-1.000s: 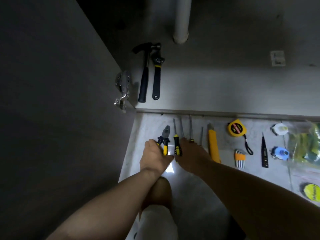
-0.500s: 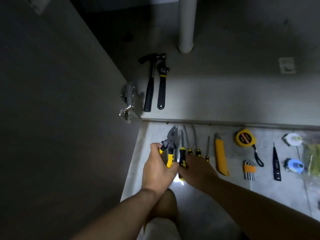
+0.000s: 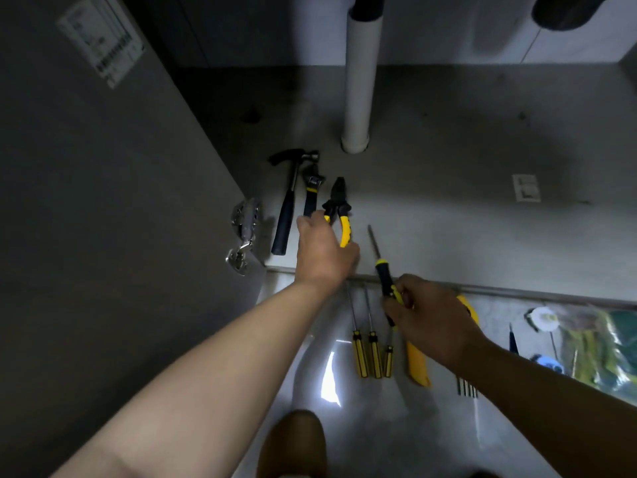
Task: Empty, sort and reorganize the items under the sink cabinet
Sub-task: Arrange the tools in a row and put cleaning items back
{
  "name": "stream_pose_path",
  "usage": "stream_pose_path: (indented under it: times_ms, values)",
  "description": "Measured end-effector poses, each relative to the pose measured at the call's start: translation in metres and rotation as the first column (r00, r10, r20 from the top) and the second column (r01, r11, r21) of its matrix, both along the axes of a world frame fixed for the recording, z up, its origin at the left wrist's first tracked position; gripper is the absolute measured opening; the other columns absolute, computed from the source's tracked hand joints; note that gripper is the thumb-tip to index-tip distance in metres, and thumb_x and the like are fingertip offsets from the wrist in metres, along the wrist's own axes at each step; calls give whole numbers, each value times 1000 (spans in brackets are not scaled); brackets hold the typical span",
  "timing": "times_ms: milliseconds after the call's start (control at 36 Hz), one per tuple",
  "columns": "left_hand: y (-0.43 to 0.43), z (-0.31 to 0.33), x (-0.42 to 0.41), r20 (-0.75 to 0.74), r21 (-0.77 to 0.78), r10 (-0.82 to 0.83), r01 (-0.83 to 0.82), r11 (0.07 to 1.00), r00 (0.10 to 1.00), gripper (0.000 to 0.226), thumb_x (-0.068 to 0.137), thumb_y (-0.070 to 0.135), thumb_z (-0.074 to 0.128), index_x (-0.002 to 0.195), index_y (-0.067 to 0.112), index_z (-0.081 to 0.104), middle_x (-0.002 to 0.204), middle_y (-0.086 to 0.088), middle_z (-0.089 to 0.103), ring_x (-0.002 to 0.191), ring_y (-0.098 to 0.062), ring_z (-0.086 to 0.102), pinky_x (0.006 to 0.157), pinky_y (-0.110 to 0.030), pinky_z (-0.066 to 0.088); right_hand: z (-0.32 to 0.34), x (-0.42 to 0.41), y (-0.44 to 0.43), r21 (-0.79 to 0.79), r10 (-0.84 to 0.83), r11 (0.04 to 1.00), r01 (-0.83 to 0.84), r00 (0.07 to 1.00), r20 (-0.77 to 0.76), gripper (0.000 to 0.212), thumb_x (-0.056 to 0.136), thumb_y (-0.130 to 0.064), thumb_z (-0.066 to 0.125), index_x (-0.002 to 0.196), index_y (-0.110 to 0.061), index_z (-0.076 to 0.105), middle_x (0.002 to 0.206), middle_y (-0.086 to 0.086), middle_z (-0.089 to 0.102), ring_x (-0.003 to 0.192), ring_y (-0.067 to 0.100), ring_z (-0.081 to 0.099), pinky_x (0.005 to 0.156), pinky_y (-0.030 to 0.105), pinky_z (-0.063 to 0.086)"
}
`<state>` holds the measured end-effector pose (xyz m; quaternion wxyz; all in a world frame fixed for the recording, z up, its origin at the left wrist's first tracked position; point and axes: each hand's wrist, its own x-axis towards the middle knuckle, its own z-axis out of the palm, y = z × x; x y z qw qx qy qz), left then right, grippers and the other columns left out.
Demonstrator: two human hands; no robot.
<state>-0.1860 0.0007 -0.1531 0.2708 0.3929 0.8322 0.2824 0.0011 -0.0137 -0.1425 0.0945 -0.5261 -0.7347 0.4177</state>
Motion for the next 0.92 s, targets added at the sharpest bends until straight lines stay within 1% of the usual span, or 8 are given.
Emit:
stream_pose_path:
  times_ms: [83, 167, 278, 333, 417, 500, 583, 917]
  values:
    - [9, -7, 1, -45, -43, -11, 9, 999, 999, 47, 82, 17, 70, 123, 6, 52, 124, -9, 41, 104, -32, 58, 95, -42, 52, -2, -6, 19, -17, -72, 997, 72, 997, 4, 25, 92, -33, 63, 71, -27, 51, 53, -9, 54, 48, -5, 55, 42, 12, 37]
    - [13, -14, 4, -99, -17, 4, -5, 1000, 995, 55, 85, 17, 70, 134, 8, 47, 128, -10, 40, 110, -30, 55, 96, -40, 50, -4, -14, 34, -21, -76, 997, 76, 997, 21, 21, 95, -37, 61, 78, -27, 54, 62, -7, 59, 48, 2, 57, 40, 12, 36]
    - [16, -17, 6, -120, 52, 33, -27, 998, 992, 70, 85, 12, 70, 148, 10, 38, 136, -12, 36, 125, -29, 44, 105, -40, 44, -10, -32, 52, -22, -106, 994, 108, 992, 73, 22, 95, -41, 59, 91, -19, 61, 78, 2, 65, 67, 15, 63, 56, 27, 47]
    - [13, -16, 7, -105, 108, 8, 3, 994, 994, 76, 82, 5, 70, 151, 11, 37, 138, -12, 34, 127, -29, 43, 106, -38, 44, -14, -42, 61, -20, -121, 992, 123, 989, 86, 22, 95, -40, 60, 93, -18, 61, 82, 4, 65, 68, 13, 60, 51, 23, 38]
    - [-1, -19, 6, -127, 158, -83, 103, 982, 988, 86, 82, 2, 71, 156, 16, 30, 143, -12, 31, 131, -30, 41, 107, -35, 43, -18, -58, 73, -37, -148, 988, 152, 985, 93, 22, 93, -36, 61, 101, -15, 61, 91, 7, 65, 76, 22, 60, 50, 22, 34]
    - [-15, -25, 4, -235, 136, -157, 192, 972, 959, 78, 83, 6, 71, 152, 22, 39, 149, -10, 30, 137, -31, 35, 109, -40, 43, -20, -72, 82, -22, -143, 989, 148, 979, 146, 21, 93, -31, 59, 103, -12, 59, 99, 10, 63, 84, 27, 57, 53, 26, 31]
    - [-24, -29, 0, -287, 140, -203, 251, 958, 936, 67, 85, 4, 69, 146, 22, 50, 152, -10, 32, 140, -31, 35, 109, -41, 45, -21, -82, 85, -13, -190, 981, 195, 970, 151, 26, 94, -31, 59, 110, -11, 60, 109, 12, 66, 99, 32, 62, 68, 26, 36]
    - [-9, -31, -6, -347, 107, -212, 263, 959, 914, 72, 90, -8, 59, 153, 22, 41, 164, -11, 20, 153, -28, 22, 115, -40, 41, -26, -93, 86, -47, -274, 960, 277, 960, 58, 23, 88, -25, 62, 107, -15, 54, 111, 13, 67, 103, 31, 63, 74, 27, 42]
